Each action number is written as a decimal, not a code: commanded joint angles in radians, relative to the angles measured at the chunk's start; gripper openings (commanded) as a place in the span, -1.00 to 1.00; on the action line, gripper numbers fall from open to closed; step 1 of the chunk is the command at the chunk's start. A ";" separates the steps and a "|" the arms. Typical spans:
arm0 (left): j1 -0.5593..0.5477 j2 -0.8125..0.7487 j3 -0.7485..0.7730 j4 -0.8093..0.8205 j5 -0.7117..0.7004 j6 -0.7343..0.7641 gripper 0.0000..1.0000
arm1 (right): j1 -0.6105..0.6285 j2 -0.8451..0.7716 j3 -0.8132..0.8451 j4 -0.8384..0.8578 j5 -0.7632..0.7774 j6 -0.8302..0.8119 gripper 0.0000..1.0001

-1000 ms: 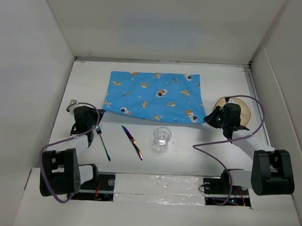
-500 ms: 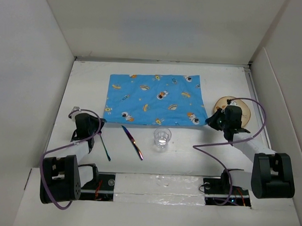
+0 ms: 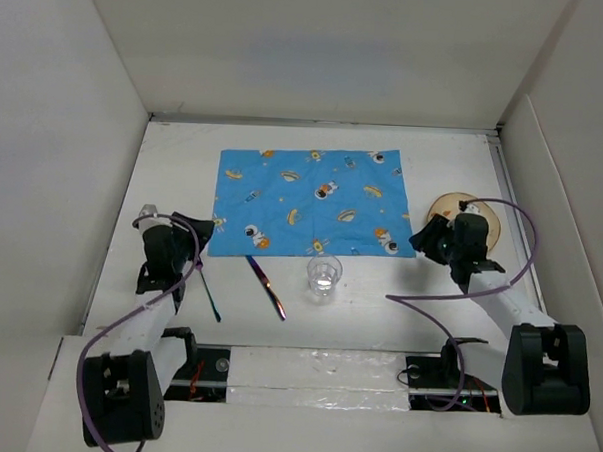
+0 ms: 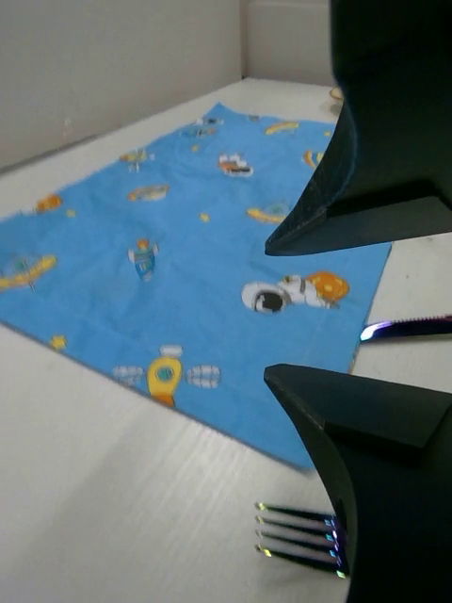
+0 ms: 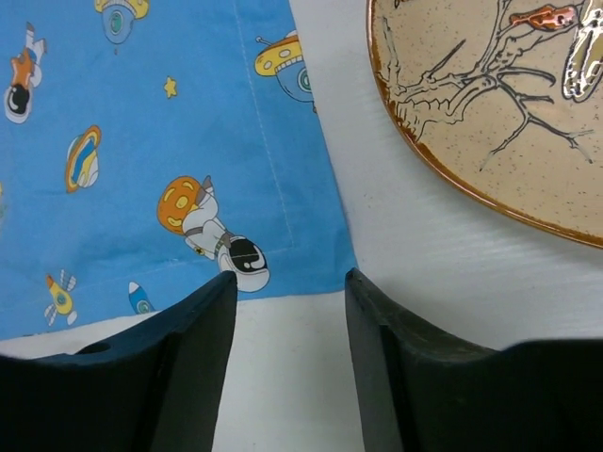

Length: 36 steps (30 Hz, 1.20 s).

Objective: Set the dinner table for one person

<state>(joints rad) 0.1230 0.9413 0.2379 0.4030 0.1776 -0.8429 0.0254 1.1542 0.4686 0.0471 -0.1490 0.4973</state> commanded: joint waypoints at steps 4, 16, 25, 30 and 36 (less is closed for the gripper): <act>-0.043 -0.245 0.196 -0.058 0.173 0.016 -0.32 | -0.008 -0.174 0.134 -0.099 0.142 0.014 0.22; -0.105 -0.418 0.537 -0.591 0.428 0.479 -0.40 | -0.329 -0.156 0.070 -0.119 0.441 0.145 0.66; -0.187 -0.455 0.503 -0.599 0.370 0.513 -0.25 | -0.447 0.127 0.163 -0.145 0.253 0.182 0.54; -0.210 -0.487 0.511 -0.630 0.318 0.524 -0.25 | -0.447 0.196 0.168 -0.105 0.203 0.262 0.37; -0.230 -0.504 0.531 -0.653 0.249 0.533 -0.26 | -0.447 0.255 0.218 -0.121 0.205 0.355 0.07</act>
<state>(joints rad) -0.0910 0.4522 0.7231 -0.2554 0.4755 -0.3355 -0.4183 1.3975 0.6258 -0.1001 0.0525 0.7788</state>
